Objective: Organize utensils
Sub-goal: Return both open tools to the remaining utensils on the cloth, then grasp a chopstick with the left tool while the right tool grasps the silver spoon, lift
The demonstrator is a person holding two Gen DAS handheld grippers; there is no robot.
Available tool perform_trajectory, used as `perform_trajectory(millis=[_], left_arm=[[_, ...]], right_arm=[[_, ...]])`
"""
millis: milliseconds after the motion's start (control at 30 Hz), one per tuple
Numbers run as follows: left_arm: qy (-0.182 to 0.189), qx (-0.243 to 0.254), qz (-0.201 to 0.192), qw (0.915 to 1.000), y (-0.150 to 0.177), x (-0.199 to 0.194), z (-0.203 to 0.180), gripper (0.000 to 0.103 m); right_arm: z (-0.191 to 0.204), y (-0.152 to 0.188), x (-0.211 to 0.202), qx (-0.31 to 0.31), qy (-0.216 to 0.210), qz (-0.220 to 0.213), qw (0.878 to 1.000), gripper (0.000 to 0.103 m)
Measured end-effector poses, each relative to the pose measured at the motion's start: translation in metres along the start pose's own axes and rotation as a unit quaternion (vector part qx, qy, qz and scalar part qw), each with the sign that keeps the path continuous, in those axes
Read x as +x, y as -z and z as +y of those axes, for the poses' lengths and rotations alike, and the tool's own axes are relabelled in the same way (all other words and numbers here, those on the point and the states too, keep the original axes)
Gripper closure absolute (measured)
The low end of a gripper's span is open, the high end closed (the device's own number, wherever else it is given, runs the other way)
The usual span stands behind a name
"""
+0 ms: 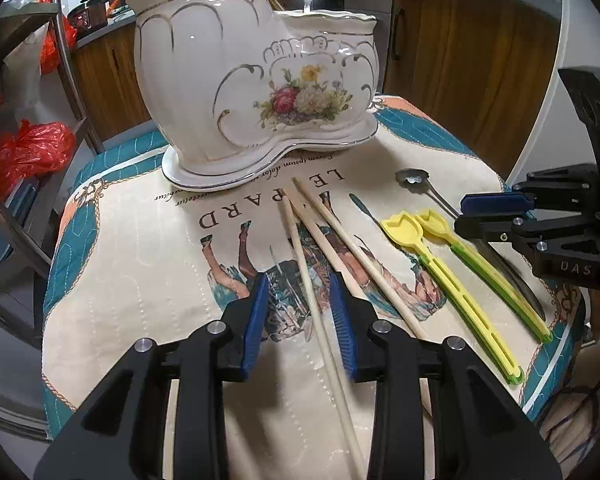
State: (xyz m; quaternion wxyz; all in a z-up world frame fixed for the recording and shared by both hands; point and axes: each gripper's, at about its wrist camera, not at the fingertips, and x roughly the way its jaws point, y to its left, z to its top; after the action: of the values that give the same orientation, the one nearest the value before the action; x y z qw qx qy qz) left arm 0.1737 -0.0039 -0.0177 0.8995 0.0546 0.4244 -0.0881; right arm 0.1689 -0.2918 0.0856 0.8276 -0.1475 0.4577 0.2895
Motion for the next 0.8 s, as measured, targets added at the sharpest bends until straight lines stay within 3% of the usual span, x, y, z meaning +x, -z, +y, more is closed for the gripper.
perform_trajectory(millis=[267, 467, 633, 800], left_arm=[[0.012, 0.013, 0.051, 0.9985, -0.009, 0.0, 0.009, 0.086], [0.004, 0.021, 0.09, 0.9957, -0.01, -0.002, 0.026, 0.087], [0.014, 0.032, 0.156, 0.9872, -0.026, 0.005, 0.03, 0.088], [-0.001, 0.053, 0.2, 0.9784, -0.039, 0.013, 0.023, 0.087]], right_arm=[[0.009, -0.021, 0.008, -0.044, 0.019, 0.086, 0.995, 0.082], [0.009, -0.036, 0.018, -0.044, 0.014, 0.146, 0.988, 0.082], [0.01, -0.05, 0.027, -0.04, 0.019, 0.197, 0.979, 0.082], [0.02, -0.055, 0.033, -0.049, 0.045, 0.22, 0.973, 0.083]])
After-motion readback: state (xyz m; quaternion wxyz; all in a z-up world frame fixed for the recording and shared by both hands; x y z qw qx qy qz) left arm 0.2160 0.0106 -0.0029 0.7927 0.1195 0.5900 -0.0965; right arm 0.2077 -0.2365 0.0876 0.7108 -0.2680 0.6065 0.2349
